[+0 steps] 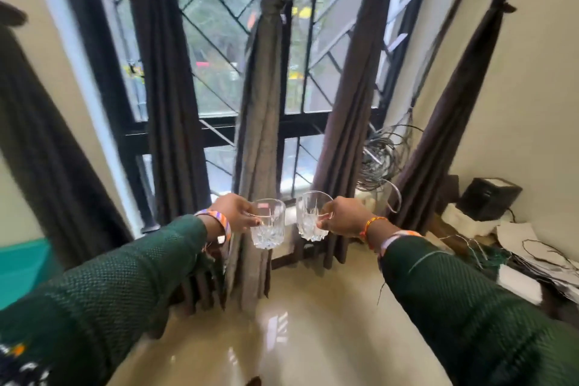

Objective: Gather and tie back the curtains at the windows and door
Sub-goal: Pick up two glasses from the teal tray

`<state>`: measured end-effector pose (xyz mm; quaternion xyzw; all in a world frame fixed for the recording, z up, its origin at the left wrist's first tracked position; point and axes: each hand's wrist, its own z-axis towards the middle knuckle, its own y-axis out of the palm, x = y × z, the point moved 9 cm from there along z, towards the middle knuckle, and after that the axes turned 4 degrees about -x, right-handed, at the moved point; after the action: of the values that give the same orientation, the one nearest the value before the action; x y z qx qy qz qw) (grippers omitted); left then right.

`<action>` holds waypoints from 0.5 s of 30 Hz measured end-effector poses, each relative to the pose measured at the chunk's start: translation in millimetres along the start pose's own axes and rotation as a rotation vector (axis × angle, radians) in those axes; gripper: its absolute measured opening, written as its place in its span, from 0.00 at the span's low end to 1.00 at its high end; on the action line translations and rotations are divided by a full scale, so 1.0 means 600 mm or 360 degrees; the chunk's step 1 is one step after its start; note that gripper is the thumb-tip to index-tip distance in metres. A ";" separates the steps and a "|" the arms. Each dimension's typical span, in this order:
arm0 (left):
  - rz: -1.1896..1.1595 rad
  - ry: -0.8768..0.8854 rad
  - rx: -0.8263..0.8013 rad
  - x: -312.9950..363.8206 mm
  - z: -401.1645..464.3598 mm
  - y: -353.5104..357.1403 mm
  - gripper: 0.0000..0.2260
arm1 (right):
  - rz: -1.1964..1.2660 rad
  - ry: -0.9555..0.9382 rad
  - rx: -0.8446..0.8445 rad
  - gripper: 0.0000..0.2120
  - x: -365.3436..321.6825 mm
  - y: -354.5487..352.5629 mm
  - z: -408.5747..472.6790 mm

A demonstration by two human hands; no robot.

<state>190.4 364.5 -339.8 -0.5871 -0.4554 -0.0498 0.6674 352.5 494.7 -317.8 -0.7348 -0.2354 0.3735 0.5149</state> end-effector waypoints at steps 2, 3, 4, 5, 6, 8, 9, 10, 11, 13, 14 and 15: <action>-0.0108 -0.0122 0.0040 -0.057 -0.033 -0.030 0.06 | -0.0062 -0.0115 -0.0092 0.15 -0.060 0.025 0.016; -0.0158 -0.0185 0.0079 -0.088 -0.051 -0.049 0.06 | -0.0093 -0.0180 -0.0127 0.15 -0.093 0.037 0.024; -0.0167 -0.0235 0.0115 -0.114 -0.071 -0.068 0.05 | -0.0113 -0.0241 -0.0145 0.15 -0.126 0.045 0.031; -0.0150 -0.0273 0.0150 -0.138 -0.089 -0.087 0.04 | -0.0130 -0.0294 -0.0160 0.15 -0.157 0.052 0.035; -0.0141 -0.0325 0.0199 -0.166 -0.113 -0.111 0.04 | -0.0144 -0.0365 -0.0189 0.15 -0.195 0.062 0.041; -0.0198 -0.0449 0.0288 -0.223 -0.161 -0.154 0.02 | -0.0178 -0.0512 -0.0245 0.15 -0.271 0.083 0.051; -0.0225 -0.0503 0.0356 -0.251 -0.186 -0.177 0.01 | -0.0196 -0.0584 -0.0261 0.15 -0.308 0.093 0.054; -0.0224 -0.0560 0.0413 -0.274 -0.211 -0.197 0.01 | -0.0215 -0.0649 -0.0269 0.14 -0.343 0.101 0.056; -0.0210 -0.0617 0.0485 -0.302 -0.242 -0.221 0.02 | -0.0235 -0.0715 -0.0286 0.14 -0.383 0.113 0.057; -0.0140 -0.0723 0.0598 -0.351 -0.302 -0.265 0.04 | -0.0298 -0.0829 -0.0325 0.14 -0.459 0.138 0.056; -0.0122 -0.0788 0.0644 -0.375 -0.336 -0.286 0.05 | -0.0313 -0.0890 -0.0346 0.13 -0.498 0.152 0.055; -0.0124 -0.0844 0.0679 -0.396 -0.365 -0.302 0.05 | -0.0319 -0.0956 -0.0359 0.12 -0.532 0.165 0.053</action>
<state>63.7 16.6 -341.5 -0.4090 -0.6352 0.1754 0.6312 128.7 244.1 -318.3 -0.6173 -0.4875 0.4926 0.3722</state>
